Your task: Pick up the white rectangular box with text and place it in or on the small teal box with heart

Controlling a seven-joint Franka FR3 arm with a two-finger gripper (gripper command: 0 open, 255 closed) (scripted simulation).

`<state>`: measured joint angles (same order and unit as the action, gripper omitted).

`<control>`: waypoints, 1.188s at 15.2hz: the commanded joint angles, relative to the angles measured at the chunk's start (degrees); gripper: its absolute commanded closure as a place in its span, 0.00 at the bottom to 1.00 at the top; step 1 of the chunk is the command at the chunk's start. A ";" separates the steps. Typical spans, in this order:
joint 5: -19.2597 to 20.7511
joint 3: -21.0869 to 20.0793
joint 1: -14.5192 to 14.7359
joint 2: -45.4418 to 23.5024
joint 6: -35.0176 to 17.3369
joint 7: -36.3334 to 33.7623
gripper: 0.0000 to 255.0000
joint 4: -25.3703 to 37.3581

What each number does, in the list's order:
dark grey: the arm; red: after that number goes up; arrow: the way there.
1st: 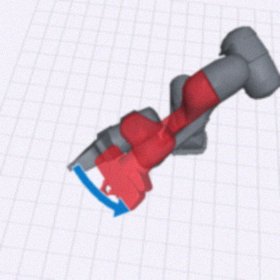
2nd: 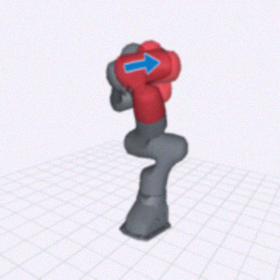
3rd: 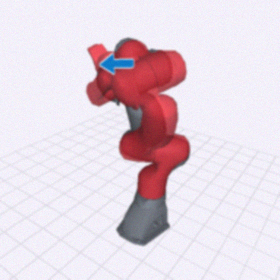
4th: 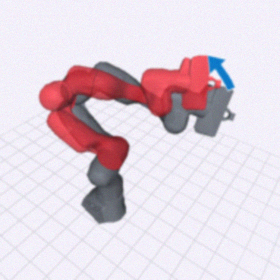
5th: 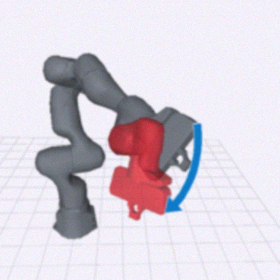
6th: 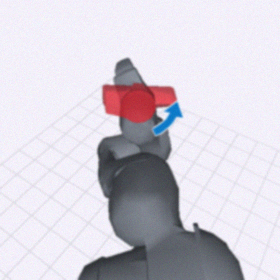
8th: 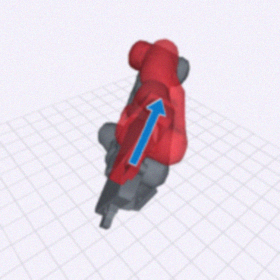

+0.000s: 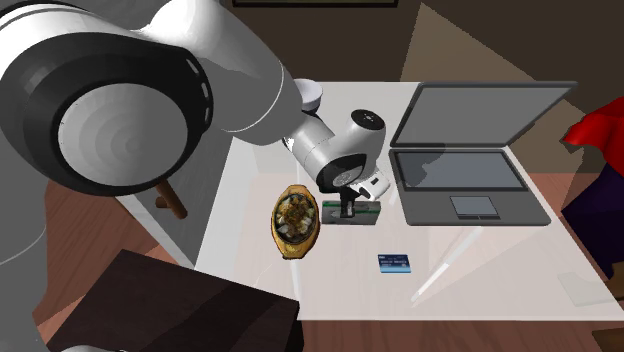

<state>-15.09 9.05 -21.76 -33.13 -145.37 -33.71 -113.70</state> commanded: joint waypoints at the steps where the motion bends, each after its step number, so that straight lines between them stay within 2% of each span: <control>1: 0.19 0.15 0.12 0.63 0.49 -0.15 1.00 -0.13; 18: 3.69 2.49 1.75 10.59 9.95 -2.98 1.00 -0.45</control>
<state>-11.62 11.43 -20.15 -23.25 -135.88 -36.48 -113.92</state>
